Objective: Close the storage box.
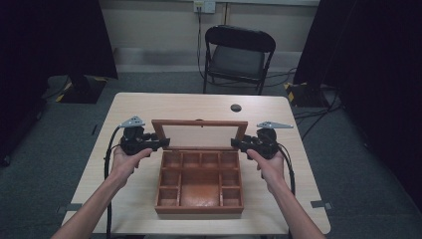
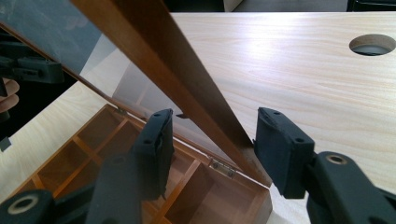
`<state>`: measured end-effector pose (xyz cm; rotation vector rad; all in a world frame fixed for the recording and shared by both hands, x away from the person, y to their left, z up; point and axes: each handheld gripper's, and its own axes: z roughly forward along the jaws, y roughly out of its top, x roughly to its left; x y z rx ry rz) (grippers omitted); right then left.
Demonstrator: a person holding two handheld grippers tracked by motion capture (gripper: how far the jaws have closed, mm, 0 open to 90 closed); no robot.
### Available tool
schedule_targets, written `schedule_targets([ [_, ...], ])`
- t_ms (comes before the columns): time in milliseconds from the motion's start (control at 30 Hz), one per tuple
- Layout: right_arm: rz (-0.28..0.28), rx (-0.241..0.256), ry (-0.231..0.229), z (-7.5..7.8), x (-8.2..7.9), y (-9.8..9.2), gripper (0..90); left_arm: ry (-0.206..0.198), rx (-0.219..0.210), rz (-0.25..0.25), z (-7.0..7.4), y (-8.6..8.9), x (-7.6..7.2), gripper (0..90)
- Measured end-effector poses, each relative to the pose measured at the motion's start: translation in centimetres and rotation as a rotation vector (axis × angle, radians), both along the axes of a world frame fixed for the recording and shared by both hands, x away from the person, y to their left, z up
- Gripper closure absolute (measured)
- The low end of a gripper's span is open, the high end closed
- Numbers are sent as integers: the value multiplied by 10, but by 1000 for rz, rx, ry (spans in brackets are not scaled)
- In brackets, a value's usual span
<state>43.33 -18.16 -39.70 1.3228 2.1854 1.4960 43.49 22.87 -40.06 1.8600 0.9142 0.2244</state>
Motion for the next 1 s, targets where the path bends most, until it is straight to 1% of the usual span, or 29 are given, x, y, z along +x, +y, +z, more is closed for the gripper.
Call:
schedule_targets([
  [133, -2, -1, -12, -1, -5, 1, 453, 0, 3, -7, 0, 0, -2, 526],
  [167, -4, 0, -5, -1, -6, 1, 416, 2, 3, -9, -1, 0, -3, 522],
  [200, -11, -4, 16, -2, -7, 1, 365, 0, 1, -4, -1, 0, -4, 522],
  [233, -17, -10, 35, -4, -7, 1, 345, 1, 2, 0, -1, 0, -4, 520],
  [300, 1, -16, 40, -7, -9, 2, 349, 11, -4, 5, -1, 0, -4, 515],
  [333, -3, -24, 44, -7, -10, 3, 348, 15, -4, 9, -1, 0, -4, 511],
  [400, 0, -16, 44, -8, -11, 2, 349, 27, -15, 8, -1, 0, -4, 497],
  [433, -4, -10, 39, -6, -13, 2, 351, 37, -22, 6, -1, 0, -5, 475],
  [533, -2, -4, 34, -4, -14, 2, 353, 54, -18, -8, -1, 1, -5, 453],
  [567, -3, -3, 28, -3, -15, 1, 354, 55, -18, -1, -2, 1, -6, 433],
  [600, -4, 3, 31, -3, -16, 1, 353, 54, -20, 0, -2, 1, -7, 424],
  [633, 4, 9, 33, -3, -17, 1, 353, 49, -13, 4, -3, 1, -8, 414],
  [700, 6, 9, 34, -3, -18, 1, 351, 43, -7, 11, -3, 0, -9, 400],
  [733, 4, -3, 36, -3, -20, 0, 339, 37, -9, 10, -3, 0, -10, 393],
  [767, 4, -3, 36, -3, -20, 0, 339, 38, -5, 10, -3, 0, -10, 393],
  [833, -5, -15, 53, -4, -21, -2, 303, 31, -3, 10, -4, -1, -11, 379],
  [900, -1, -7, 68, -5, -21, -4, 313, 27, 9, 11, -3, -1, -12, 355],
  [933, -4, -18, 75, -6, -21, -7, 313, 28, 7, 10, -3, -1, -12, 317],
  [1000, -2, -28, 86, -7, -22, -9, 314, 32, 8, 15, -3, -1, -13, 286],
])
